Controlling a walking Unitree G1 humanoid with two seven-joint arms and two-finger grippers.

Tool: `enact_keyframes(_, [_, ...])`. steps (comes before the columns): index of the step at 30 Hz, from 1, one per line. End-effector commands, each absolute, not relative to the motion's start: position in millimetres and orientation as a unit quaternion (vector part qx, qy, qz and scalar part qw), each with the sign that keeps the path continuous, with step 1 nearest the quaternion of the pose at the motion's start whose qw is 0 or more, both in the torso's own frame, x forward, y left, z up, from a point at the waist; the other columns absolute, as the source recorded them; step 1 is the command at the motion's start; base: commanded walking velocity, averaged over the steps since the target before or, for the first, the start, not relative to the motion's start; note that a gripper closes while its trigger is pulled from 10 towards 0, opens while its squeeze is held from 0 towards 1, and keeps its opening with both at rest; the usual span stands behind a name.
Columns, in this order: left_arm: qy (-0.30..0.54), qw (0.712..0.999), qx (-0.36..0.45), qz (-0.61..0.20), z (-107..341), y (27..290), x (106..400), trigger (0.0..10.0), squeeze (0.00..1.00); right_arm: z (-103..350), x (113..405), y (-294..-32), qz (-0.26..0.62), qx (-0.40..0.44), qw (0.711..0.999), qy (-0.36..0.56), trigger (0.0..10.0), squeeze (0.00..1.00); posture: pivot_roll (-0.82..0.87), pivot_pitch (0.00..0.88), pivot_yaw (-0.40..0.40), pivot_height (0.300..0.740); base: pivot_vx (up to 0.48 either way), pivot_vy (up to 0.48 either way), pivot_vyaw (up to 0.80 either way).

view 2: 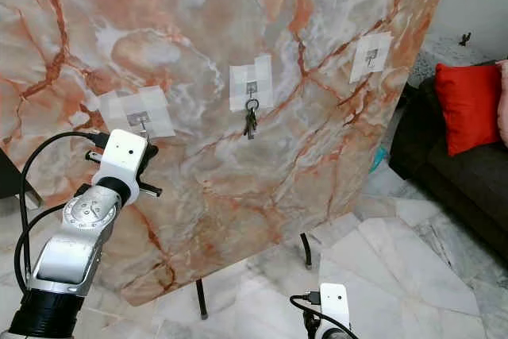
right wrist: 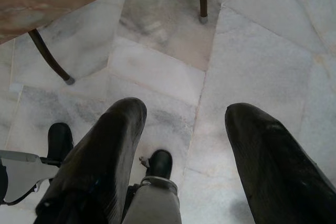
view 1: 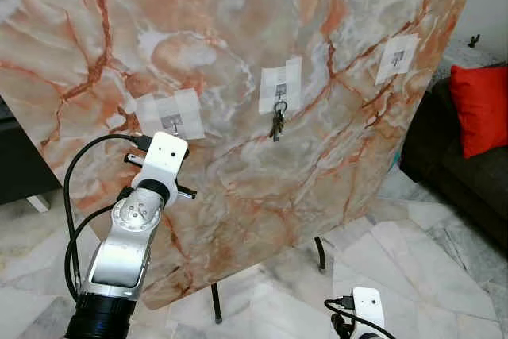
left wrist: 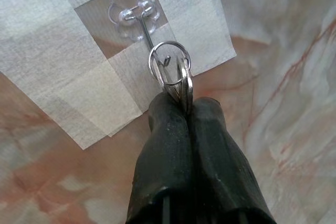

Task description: Hang keys on a hook

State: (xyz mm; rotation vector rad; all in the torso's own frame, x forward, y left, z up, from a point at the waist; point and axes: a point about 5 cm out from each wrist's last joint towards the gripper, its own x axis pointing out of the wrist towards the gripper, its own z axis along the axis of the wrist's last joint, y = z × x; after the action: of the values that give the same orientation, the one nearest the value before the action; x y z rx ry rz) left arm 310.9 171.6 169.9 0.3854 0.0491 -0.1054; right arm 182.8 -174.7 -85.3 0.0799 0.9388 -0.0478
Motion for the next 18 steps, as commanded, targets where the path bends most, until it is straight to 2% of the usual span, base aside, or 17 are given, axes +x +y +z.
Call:
enact_keyframes(1, [0.011,0.979,0.198,-0.053,180.9,168.1,312.0,10.0,0.0,-86.0,181.4,-175.4,-0.026,0.04,0.889,0.456,10.0,0.0,0.1,0.0,-0.046,0.74,0.0,0.0,0.0])
enact_keyframes(18, [0.042,0.974,0.21,-0.078,182.0,162.3,311.2,10.0,0.0,-86.2,180.9,-175.5,-0.027,0.042,0.889,0.456,10.0,0.0,0.1,0.0,-0.043,0.74,0.0,0.0,0.0])
